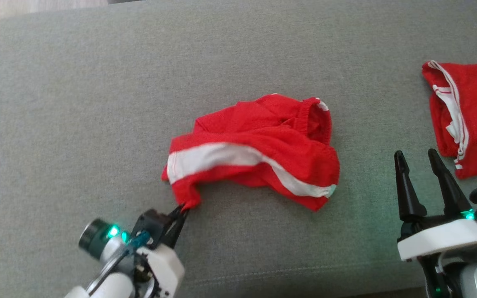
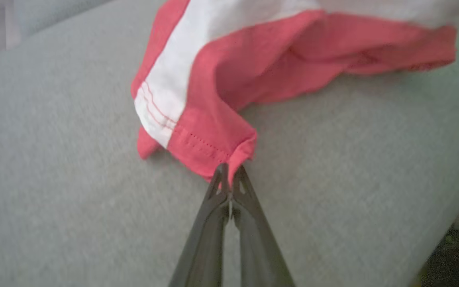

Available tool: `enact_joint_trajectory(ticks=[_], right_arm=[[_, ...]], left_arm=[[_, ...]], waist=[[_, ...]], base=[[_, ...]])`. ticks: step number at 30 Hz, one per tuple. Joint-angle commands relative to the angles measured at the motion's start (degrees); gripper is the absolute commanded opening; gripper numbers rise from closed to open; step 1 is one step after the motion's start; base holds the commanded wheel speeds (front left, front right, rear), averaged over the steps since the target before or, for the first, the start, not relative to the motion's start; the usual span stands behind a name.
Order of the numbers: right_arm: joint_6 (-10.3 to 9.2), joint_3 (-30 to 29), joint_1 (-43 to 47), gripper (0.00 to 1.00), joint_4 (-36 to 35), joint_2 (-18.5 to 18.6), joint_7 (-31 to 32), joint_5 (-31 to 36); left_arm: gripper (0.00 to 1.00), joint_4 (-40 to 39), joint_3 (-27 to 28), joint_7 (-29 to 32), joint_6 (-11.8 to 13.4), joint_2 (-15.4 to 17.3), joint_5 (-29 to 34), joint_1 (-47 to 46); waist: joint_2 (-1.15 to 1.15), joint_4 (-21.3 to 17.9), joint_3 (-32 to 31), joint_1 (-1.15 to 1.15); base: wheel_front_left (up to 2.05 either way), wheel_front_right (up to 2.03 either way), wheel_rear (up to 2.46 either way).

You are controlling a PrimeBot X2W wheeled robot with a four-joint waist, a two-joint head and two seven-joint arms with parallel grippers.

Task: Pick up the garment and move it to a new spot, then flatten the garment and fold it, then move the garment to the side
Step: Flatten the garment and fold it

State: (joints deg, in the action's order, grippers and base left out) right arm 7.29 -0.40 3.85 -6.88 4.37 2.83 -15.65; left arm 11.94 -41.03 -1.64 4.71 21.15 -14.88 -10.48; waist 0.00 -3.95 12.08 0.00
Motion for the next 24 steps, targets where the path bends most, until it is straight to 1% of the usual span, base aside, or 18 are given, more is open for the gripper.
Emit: enact_joint_trajectory(ticks=[1,6,7,8,10,12,17,21,24], right_arm=[[0.20,0.9,-1.7,1.00,-2.0,0.3,0.1,-0.4],[0.20,0.3,-2.0,1.00,-1.8,0.8,0.4,-0.4],[0.20,0.2,-2.0,1.00,-1.8,0.9,0.6,-0.3],[0.20,0.1,-2.1,1.00,-1.8,1.0,0.7,-0.2],[0.20,0.0,-2.0,1.00,-1.9,1.3,1.0,0.0],[0.20,0.1,-1.8,1.00,-2.2,1.6,1.4,0.2],[0.20,0.3,-0.9,1.00,-2.9,1.9,2.1,0.7],[0.20,0.9,-0.3,1.00,-3.5,1.9,2.7,0.8],[0.20,1.0,0.1,1.00,-3.9,1.9,3.2,1.0]], left_arm=[[0.00,-1.2,2.0,0.0,0.5,1.3,-0.7,-1.8],[0.00,0.5,2.4,-0.5,1.4,0.2,-2.8,0.4],[0.41,0.8,2.7,-0.7,1.8,-0.1,-3.1,0.7],[1.00,1.1,3.0,-0.9,2.0,-0.5,-3.8,1.1],[1.00,1.1,4.1,-2.3,2.5,-1.6,-5.6,2.0],[1.00,0.2,5.9,-4.6,3.6,-2.8,-7.4,2.9],[1.00,-4.3,10.0,-10.4,6.5,-5.0,-10.0,4.8],[1.00,-8.9,14.3,-12.6,9.2,-6.2,-11.0,5.5],[1.00,-11.2,17.3,-13.0,11.1,-6.2,-10.5,5.4]], waist=[[0.00,0.2,0.2,0.00],[0.00,0.9,0.1,0.00],[0.00,1.0,0.0,0.00],[0.00,1.1,-0.2,0.00],[0.00,1.3,-0.7,0.00],[0.00,1.6,-1.2,0.00],[0.00,2.4,-2.8,0.00],[0.00,2.8,-4.1,0.00],[0.00,3.1,-5.1,0.00]], base=[[0.00,0.00,0.00],[0.00,0.00,0.00],[0.00,0.00,0.00],[0.00,0.00,0.00],[0.00,0.00,0.00],[0.00,0.00,0.00],[0.00,0.00,0.00],[0.00,0.00,0.00],[0.00,0.00,0.00]])
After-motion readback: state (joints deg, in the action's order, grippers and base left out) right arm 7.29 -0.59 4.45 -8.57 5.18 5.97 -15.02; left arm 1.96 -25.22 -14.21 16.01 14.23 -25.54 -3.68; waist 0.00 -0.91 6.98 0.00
